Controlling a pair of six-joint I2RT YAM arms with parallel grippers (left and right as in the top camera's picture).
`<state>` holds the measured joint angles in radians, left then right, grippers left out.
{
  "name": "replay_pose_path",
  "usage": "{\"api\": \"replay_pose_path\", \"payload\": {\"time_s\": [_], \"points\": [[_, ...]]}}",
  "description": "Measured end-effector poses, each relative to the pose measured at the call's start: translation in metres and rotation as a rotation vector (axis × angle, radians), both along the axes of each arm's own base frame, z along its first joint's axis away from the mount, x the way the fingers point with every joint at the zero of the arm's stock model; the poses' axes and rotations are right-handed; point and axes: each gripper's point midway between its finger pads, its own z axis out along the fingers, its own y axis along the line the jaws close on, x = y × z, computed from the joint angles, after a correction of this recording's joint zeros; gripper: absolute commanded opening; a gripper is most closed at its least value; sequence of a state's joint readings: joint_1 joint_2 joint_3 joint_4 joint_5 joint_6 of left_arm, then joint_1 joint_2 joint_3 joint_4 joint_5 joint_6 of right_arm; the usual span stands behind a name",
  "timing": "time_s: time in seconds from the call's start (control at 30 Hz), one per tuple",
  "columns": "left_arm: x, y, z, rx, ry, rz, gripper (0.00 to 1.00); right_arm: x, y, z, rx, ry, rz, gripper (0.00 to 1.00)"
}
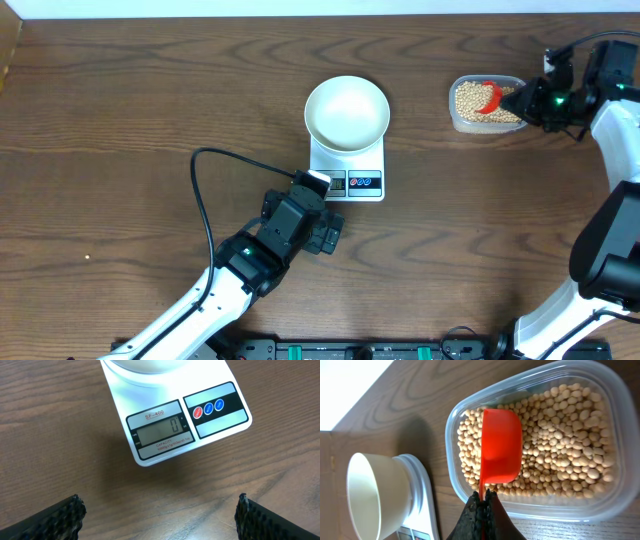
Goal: Scoop item into bowl and weigh 50g on scale
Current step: 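Lower the red scoop into the soybean tub with the right gripper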
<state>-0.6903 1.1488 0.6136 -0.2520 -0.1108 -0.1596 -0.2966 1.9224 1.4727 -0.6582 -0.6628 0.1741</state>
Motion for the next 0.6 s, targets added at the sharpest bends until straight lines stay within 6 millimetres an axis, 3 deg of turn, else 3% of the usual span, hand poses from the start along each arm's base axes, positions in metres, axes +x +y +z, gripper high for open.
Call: {"api": "replay_pose_path", "payload": {"time_s": [0.37, 0.6], "points": [[0.000, 0.000, 0.000, 0.000, 0.000, 0.000, 0.98, -0.009, -0.028, 0.008, 0.089, -0.017, -0.037, 0.01], [0.000, 0.000, 0.000, 0.000, 0.000, 0.000, 0.98, -0.016, -0.029, 0.019, 0.173, -0.054, -0.002, 0.01]]}}
